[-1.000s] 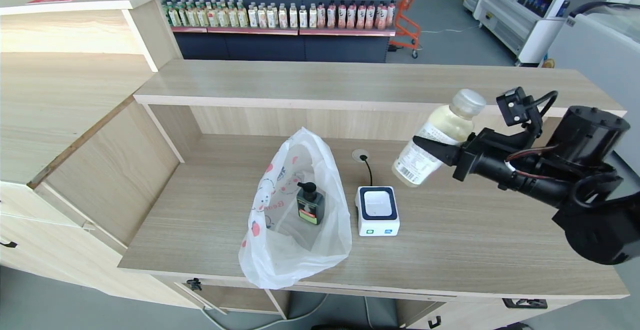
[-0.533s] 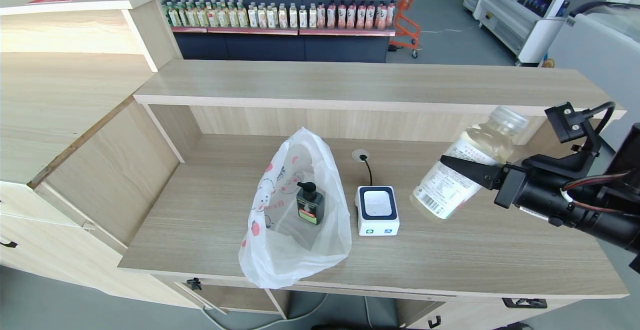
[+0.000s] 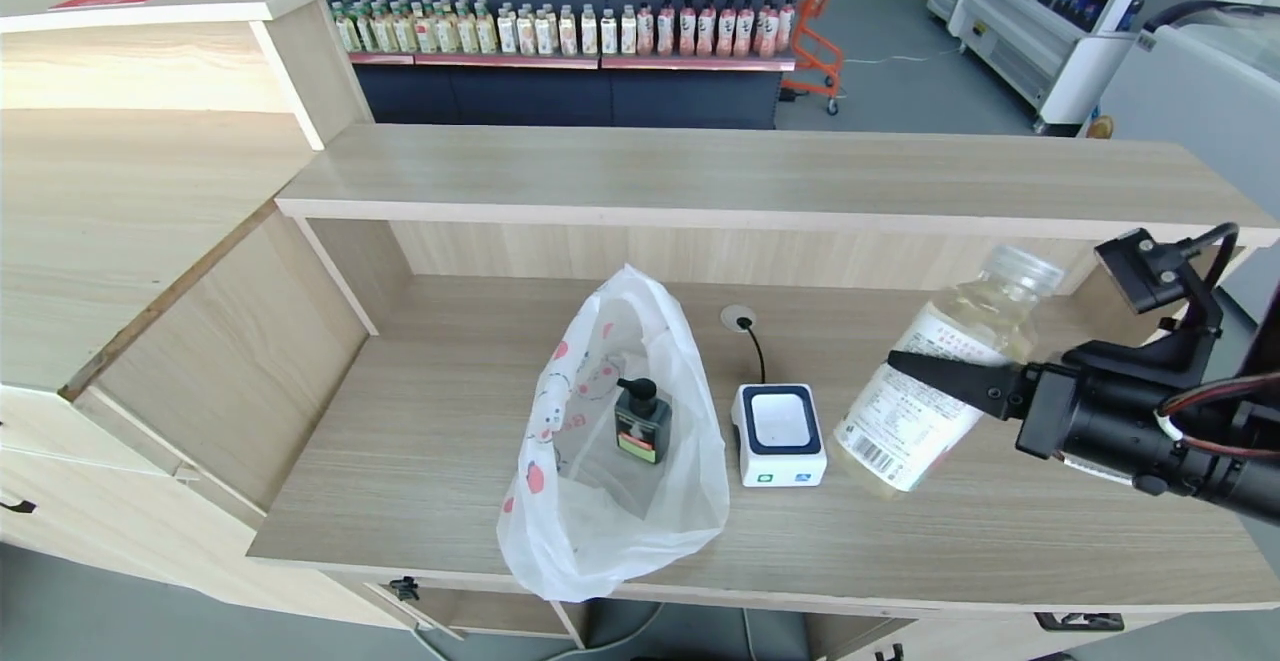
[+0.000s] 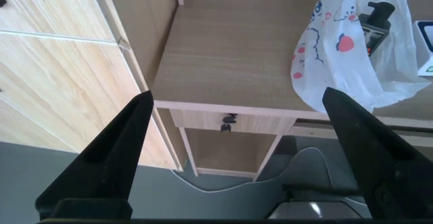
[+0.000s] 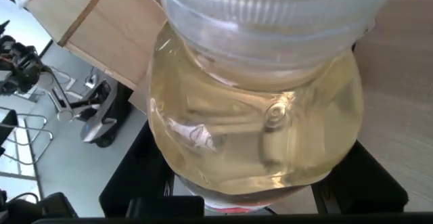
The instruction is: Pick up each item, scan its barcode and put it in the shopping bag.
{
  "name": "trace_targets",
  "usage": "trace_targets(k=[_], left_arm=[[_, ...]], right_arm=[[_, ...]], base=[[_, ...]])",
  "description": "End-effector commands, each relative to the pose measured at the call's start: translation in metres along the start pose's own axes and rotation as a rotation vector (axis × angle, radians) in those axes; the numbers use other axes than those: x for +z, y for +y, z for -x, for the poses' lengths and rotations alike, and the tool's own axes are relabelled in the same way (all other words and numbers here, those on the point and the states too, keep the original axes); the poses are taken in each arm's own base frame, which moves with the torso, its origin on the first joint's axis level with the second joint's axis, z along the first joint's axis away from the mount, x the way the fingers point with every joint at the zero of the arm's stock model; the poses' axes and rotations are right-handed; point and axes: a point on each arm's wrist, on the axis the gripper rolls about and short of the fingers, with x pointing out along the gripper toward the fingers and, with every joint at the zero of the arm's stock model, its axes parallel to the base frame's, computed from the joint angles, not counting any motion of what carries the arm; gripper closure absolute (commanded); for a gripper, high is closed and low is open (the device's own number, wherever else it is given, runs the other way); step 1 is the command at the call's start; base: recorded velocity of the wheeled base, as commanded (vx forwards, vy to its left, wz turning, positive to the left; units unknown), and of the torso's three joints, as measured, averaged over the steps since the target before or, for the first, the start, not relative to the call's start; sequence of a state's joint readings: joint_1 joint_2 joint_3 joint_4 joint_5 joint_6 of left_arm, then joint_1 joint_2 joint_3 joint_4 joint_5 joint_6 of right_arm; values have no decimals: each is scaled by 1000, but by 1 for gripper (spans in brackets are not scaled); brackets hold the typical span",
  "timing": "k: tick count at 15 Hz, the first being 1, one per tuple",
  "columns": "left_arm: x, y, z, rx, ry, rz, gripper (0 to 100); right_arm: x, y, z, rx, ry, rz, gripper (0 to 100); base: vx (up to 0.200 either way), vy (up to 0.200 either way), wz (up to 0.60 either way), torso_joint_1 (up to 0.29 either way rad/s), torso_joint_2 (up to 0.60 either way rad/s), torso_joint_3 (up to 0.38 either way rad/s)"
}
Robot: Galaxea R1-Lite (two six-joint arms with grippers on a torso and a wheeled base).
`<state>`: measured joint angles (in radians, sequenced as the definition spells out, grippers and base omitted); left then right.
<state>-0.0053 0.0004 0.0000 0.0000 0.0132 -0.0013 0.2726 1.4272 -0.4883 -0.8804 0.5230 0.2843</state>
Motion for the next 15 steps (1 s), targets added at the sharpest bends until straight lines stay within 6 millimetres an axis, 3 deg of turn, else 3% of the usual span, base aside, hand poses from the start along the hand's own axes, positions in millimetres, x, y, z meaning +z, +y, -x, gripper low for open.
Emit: trace_targets(k=[1, 4, 6, 12, 13, 14, 15], left_arm=[[0, 0, 0, 1, 0, -1, 0], [0, 0, 0, 1, 0, 0, 0], [0, 0, 0, 1, 0, 0, 0], [0, 0, 0, 1, 0, 0, 0], [0, 0, 0, 1, 0, 0, 0], [0, 0, 0, 1, 0, 0, 0], [0, 0, 0, 1, 0, 0, 0]], right_arm=[[7, 13, -1, 52, -23, 22, 100], [1, 18, -11, 93, 11, 14, 100], [-7, 12, -22, 86, 48, 12, 100], [-66, -32, -80, 85, 138, 212, 100], [-66, -32, -80, 85, 138, 212, 100], [-85, -42, -93, 94, 127, 239, 100], [-90, -42, -96, 104, 131, 239, 100]], base=[[0, 200, 0, 2, 2, -2], [0, 200, 0, -7, -2, 4], [0, 0, 0, 0, 0, 0], [0, 0, 0, 0, 0, 0], [0, 0, 0, 0, 0, 0], [0, 0, 0, 0, 0, 0], [0, 0, 0, 0, 0, 0]])
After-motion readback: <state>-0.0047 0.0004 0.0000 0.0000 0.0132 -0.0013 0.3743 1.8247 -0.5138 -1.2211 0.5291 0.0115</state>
